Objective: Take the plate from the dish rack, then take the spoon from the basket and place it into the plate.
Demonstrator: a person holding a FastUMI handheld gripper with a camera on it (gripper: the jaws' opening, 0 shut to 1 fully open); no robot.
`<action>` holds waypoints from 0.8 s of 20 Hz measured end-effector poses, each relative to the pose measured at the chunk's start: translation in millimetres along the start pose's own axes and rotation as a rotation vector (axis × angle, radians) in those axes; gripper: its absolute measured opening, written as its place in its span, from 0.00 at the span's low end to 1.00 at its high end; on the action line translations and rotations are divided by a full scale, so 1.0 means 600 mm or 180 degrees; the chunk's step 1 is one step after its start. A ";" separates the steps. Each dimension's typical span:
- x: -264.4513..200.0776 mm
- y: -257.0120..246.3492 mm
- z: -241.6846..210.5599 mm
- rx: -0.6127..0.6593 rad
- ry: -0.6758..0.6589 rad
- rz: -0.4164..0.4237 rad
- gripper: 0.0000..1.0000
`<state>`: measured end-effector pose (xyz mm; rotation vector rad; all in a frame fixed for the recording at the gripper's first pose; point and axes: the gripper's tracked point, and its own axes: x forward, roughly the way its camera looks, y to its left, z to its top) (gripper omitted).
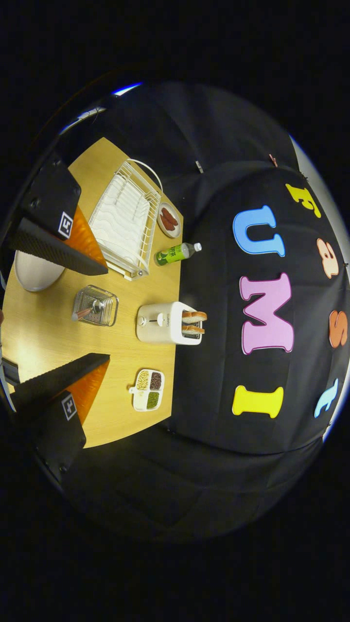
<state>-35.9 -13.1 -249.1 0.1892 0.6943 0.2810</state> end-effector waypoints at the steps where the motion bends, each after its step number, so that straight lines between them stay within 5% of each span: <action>1: 0.011 -0.001 -0.012 -0.0052 0.0080 0.0018 0.99; 5: 0.058 0.009 -0.075 -0.0292 0.0443 0.0158 0.99; 16: 0.145 0.017 -0.152 -0.0101 0.0858 0.0095 0.55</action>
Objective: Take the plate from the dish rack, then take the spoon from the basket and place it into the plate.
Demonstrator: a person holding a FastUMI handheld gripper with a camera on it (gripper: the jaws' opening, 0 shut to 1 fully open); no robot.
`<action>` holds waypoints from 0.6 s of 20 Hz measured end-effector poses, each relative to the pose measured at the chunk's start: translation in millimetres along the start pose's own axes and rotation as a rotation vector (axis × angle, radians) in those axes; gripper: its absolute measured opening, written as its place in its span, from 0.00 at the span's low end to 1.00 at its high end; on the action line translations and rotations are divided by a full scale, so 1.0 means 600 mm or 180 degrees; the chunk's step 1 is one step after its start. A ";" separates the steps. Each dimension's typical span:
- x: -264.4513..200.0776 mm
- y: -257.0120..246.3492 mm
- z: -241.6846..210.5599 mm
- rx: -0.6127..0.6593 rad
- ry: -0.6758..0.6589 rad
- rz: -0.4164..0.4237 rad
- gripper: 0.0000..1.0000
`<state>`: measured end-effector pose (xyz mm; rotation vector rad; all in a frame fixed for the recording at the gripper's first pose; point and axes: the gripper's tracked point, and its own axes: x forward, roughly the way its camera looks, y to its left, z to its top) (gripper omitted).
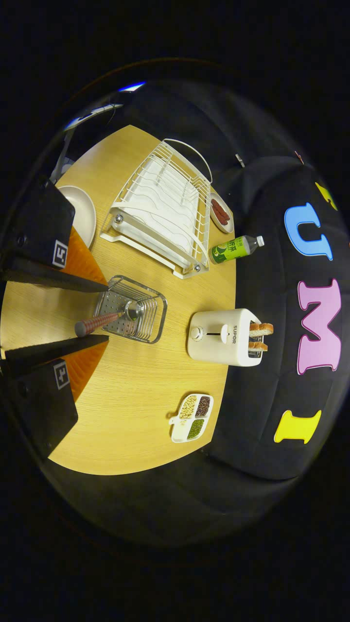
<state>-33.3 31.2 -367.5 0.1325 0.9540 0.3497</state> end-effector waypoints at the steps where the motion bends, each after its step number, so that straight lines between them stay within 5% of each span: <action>1: 0.002 0.004 0.001 0.0014 -0.0003 0.0017 0.51; 5: 0.006 0.007 0.001 0.0075 0.0033 0.0042 0.20; 12: -0.019 -0.016 0.029 0.0007 -0.0160 -0.0094 0.13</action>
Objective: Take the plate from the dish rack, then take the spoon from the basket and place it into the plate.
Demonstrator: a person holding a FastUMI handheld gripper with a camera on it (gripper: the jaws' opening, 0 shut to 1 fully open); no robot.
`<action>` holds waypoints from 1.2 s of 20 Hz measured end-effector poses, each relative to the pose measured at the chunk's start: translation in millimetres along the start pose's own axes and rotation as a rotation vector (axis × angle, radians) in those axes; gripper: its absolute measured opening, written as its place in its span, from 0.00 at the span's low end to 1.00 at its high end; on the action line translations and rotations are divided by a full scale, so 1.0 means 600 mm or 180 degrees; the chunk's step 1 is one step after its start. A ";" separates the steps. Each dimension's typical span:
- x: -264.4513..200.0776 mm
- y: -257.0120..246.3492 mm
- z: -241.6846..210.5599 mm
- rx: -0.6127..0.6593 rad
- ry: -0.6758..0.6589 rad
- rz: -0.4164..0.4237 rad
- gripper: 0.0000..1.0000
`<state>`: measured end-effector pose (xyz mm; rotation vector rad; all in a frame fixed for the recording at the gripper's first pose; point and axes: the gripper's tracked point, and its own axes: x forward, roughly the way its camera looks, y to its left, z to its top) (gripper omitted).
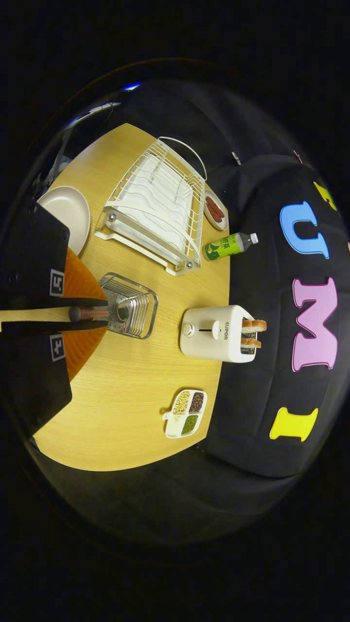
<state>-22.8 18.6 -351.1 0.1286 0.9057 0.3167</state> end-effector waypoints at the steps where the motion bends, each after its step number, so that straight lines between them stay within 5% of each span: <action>1: -0.008 -0.004 0.008 0.0031 -0.0051 -0.0020 0.13; 15: -0.183 0.045 0.140 0.0191 -0.0722 0.0288 0.13; 24: -0.162 0.184 -0.027 0.0025 -0.0001 0.0718 0.13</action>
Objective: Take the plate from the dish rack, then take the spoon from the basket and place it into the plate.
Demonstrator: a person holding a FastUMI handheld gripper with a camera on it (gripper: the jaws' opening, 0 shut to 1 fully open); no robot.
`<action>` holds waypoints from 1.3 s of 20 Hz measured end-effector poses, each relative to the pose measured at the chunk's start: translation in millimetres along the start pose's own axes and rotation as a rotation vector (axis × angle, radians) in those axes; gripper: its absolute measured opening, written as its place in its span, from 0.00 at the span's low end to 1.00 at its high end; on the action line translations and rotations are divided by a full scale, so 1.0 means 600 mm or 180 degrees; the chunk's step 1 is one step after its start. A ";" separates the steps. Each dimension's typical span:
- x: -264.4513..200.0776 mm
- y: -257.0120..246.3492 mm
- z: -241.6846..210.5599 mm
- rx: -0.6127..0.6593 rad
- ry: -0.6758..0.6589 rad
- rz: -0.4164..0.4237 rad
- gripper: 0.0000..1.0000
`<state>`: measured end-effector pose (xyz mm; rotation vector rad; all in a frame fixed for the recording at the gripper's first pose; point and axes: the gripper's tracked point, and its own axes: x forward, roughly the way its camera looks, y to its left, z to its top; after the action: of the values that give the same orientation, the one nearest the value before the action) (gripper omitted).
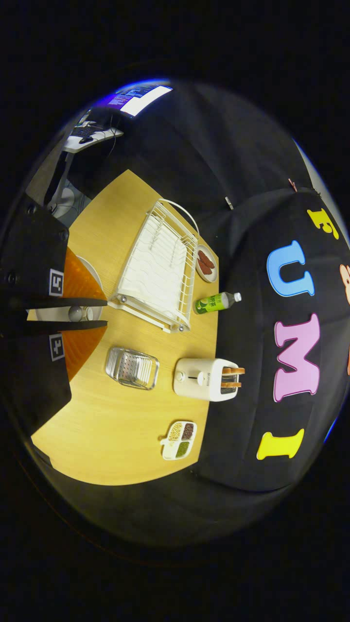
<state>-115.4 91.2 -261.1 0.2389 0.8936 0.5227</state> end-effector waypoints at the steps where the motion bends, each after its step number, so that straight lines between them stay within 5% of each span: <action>1: 0.016 0.006 -0.016 0.0013 0.0039 0.0004 0.13; 11: 0.031 0.020 -0.132 -0.0026 0.0242 0.0005 0.13; 21: 0.089 -0.001 -0.288 -0.0273 0.0966 -0.0183 0.14; 26: 0.102 -0.019 -0.296 -0.0155 0.1013 -0.0306 0.23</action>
<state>-220.7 110.7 -415.6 0.0675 1.1940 0.4999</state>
